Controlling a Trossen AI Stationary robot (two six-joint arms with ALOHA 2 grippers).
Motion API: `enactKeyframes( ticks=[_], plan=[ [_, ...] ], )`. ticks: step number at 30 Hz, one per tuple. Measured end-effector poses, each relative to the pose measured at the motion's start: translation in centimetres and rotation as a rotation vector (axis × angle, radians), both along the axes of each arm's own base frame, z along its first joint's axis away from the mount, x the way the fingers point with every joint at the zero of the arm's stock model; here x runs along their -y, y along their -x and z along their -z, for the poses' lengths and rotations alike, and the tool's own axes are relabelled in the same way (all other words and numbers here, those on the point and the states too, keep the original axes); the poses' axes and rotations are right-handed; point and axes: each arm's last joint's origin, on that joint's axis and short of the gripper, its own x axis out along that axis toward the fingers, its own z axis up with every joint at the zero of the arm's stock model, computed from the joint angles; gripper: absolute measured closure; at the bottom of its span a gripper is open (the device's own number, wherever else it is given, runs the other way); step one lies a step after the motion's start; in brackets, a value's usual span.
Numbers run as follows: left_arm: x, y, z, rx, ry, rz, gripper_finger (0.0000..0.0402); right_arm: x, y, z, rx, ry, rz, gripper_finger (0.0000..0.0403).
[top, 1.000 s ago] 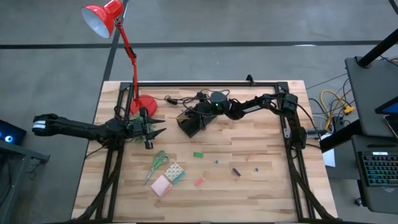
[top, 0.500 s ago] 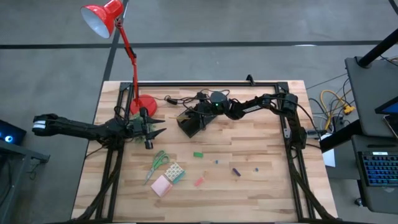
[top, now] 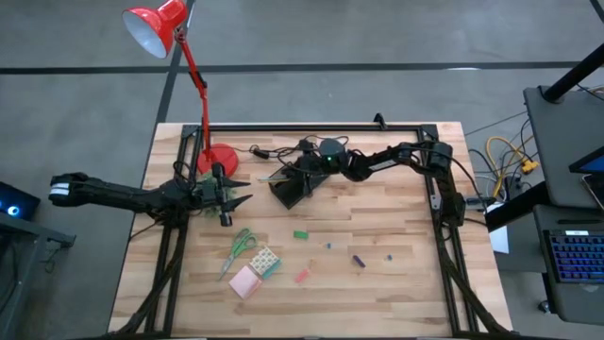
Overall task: Pick and place office supplies into organizer
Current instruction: Put the left blue binder clip into the black desk organizer
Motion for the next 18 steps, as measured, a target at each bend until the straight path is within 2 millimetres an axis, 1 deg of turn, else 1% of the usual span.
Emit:
enactKeyframes(
  ticks=[5,9,12,16,18],
  plan=[
    [0.0,0.0,0.0,0.000,0.000,0.000,0.0259,0.0,0.1,-1.1,0.026,0.016,-0.002,0.0346],
    [0.0,0.0,0.0,0.000,0.000,0.000,0.0259,-0.1,0.2,-1.5,0.036,0.018,-0.002,0.0318],
    [0.0,0.0,0.0,0.000,0.000,0.000,0.0259,-0.2,0.3,-2.1,0.037,-0.013,0.002,0.0303],
    [0.0,0.0,0.0,0.000,0.000,0.000,0.0259,-0.6,0.9,-3.4,-0.026,-0.033,-0.003,0.0288],
    [0.0,0.0,0.0,0.000,0.000,0.000,0.0259,-0.8,1.3,-4.3,-0.059,-0.032,-0.007,0.0280]
  ],
)
